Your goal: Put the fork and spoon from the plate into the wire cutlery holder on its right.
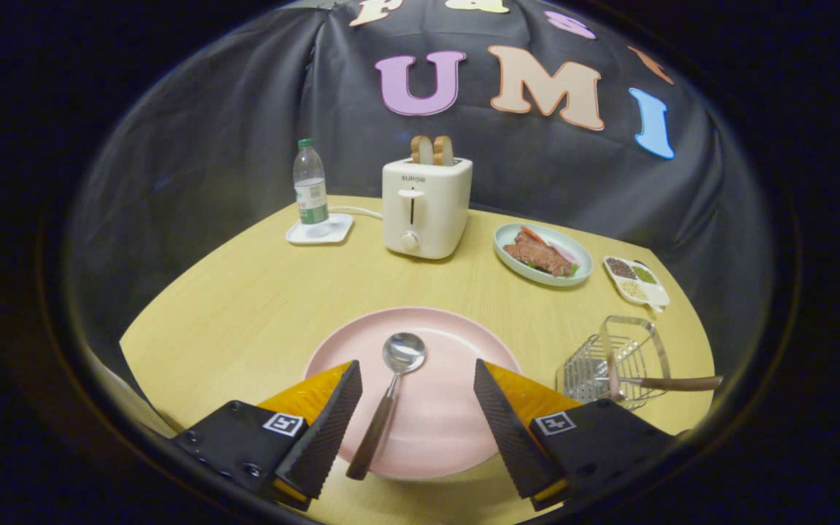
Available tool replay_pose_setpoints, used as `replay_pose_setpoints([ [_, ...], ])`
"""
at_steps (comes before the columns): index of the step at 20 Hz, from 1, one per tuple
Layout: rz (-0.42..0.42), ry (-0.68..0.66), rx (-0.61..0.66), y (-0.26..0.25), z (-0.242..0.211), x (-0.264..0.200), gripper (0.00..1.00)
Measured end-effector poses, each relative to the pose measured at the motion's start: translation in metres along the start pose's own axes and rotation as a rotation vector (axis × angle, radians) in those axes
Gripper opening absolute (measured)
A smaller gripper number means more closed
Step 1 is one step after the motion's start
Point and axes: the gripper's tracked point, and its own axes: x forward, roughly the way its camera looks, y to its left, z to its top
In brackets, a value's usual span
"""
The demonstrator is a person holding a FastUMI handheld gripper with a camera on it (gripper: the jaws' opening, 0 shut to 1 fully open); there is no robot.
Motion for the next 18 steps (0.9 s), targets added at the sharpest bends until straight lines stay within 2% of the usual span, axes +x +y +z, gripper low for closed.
replay_pose_setpoints([
  [6, 0.0, 0.08, -0.015, 0.006, -0.033, 0.017, 0.98],
  [11, 0.021, 0.144, -0.012, 0.012, -0.053, 0.024, 0.89],
  [16, 0.044, 0.163, 0.001, 0.017, -0.056, 0.027, 0.43],
  [18, 0.039, 0.164, 0.004, 0.014, -0.056, 0.028, 0.31],
])
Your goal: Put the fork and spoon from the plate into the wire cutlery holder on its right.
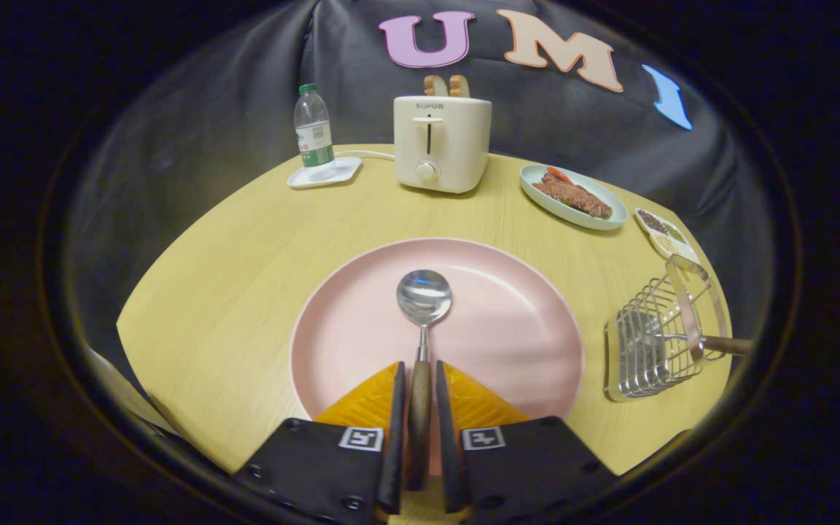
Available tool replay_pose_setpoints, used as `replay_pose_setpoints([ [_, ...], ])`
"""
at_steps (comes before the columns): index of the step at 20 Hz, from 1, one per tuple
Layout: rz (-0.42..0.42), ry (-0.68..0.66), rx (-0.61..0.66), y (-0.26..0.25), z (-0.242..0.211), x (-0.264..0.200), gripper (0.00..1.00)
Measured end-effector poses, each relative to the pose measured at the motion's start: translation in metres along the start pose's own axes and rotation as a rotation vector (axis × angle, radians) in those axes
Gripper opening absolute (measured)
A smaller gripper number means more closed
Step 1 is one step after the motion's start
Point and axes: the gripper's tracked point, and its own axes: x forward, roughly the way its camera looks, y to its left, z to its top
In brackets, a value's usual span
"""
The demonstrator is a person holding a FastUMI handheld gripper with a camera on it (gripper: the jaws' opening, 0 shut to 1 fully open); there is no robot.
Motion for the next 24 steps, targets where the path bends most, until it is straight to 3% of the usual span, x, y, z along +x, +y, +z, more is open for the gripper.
replay_pose_setpoints([
  [2, 0.007, 0.015, 0.0, -0.001, -0.003, -0.001, 0.19],
  [3, 0.012, 0.024, 0.005, 0.0, -0.003, 0.0, 0.19],
  [4, 0.016, 0.03, 0.009, 0.0, -0.004, 0.001, 0.11],
  [7, 0.028, 0.049, 0.004, -0.001, -0.002, 0.0, 0.1],
  [8, 0.049, 0.054, -0.007, 0.003, -0.003, 0.0, 0.06],
  [24, 0.051, 0.08, -0.083, -0.057, 0.035, -0.05, 0.05],
])
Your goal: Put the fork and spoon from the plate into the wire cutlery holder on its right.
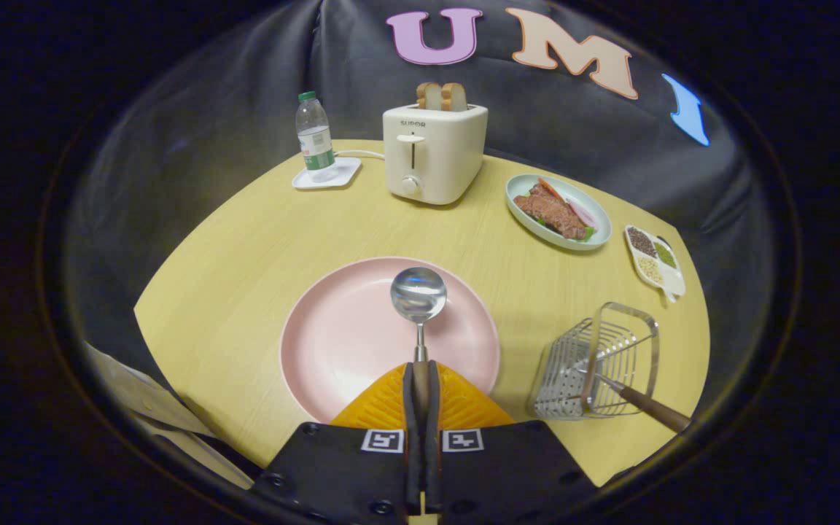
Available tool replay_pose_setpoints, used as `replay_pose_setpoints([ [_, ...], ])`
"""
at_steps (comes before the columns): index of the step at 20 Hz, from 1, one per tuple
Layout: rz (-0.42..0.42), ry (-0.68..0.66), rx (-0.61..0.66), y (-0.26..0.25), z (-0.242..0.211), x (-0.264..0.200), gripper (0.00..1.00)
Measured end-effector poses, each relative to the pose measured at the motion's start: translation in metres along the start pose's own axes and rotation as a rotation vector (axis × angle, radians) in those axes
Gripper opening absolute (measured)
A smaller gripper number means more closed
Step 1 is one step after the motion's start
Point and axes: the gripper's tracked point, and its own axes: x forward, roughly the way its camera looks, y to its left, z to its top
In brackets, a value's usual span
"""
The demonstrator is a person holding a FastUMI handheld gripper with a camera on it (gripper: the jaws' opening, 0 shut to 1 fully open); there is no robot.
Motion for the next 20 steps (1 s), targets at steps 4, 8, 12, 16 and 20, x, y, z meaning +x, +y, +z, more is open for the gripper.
replay_pose_setpoints([
  [4, -0.005, 0.015, 0.019, -0.026, 0.003, -0.017, 0.05],
  [8, -0.023, 0.018, 0.056, -0.051, 0.003, -0.034, 0.05],
  [12, -0.033, 0.016, 0.083, -0.072, 0.001, -0.047, 0.05],
  [16, -0.052, 0.014, 0.103, -0.091, -0.004, -0.062, 0.05],
  [20, -0.089, 0.031, 0.14, -0.113, -0.015, -0.074, 0.05],
])
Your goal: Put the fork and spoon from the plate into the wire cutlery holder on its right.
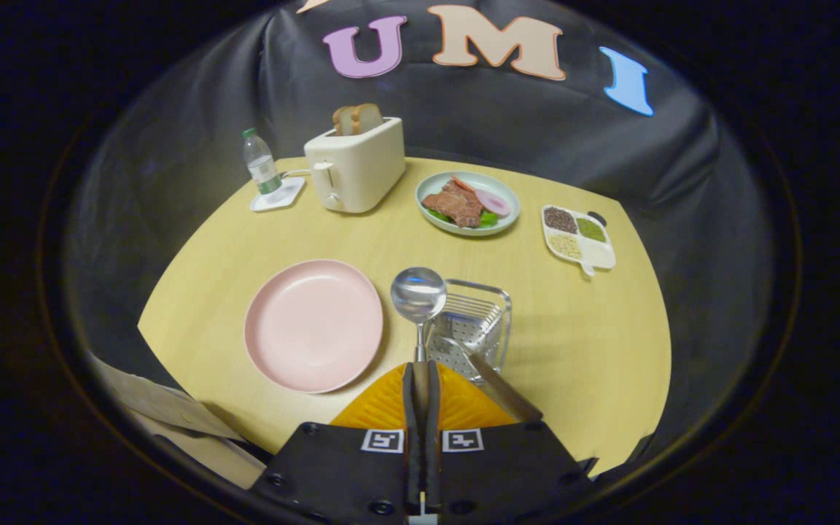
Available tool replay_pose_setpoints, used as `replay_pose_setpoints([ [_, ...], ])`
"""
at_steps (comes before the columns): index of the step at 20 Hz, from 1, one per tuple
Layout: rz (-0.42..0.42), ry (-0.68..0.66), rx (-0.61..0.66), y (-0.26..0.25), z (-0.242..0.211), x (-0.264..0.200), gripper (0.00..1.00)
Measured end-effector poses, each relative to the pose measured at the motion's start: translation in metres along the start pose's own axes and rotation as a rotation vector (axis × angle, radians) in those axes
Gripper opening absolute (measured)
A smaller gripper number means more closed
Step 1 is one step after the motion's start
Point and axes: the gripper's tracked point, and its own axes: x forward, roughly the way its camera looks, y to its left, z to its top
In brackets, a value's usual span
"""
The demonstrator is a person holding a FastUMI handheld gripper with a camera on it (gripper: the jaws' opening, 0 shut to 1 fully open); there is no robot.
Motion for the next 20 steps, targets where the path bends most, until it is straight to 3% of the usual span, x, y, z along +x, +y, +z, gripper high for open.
replay_pose_setpoints([
  [14, -0.022, -0.026, 0.081, -0.019, 0.013, -0.007, 0.15],
  [20, -0.011, -0.084, 0.076, -0.012, 0.024, -0.01, 0.6],
])
